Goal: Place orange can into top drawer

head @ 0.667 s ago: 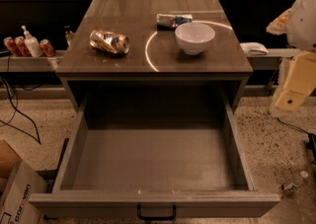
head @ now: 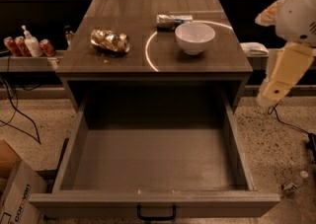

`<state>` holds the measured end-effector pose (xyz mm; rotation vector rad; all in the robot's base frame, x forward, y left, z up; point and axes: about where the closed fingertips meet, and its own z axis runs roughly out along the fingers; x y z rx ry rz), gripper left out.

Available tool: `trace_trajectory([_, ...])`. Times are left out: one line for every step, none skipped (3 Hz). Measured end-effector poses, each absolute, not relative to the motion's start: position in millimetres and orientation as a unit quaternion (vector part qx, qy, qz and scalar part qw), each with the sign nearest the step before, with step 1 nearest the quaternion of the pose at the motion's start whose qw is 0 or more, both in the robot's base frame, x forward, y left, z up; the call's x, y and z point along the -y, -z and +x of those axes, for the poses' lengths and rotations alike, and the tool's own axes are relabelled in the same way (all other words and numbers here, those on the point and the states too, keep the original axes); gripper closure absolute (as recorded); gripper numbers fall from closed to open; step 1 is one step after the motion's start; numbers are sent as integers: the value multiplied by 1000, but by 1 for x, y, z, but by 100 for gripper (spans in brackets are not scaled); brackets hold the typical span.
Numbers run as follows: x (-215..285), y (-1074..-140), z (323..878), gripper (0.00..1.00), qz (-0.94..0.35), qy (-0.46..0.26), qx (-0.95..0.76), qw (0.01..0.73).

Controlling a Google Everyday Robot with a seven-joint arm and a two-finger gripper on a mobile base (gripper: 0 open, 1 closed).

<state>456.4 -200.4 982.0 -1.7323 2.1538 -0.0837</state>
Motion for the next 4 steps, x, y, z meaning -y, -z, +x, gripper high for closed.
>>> trace_trajectory([174, -985, 484, 0, -630, 26, -747, 210])
trace_trajectory([139, -984, 512, 0, -652, 16, -724, 227])
trace_trajectory([102, -976, 540, 0, -672, -2, -702, 235])
trace_trajectory([70, -970, 561, 0, -690, -15, -683, 239])
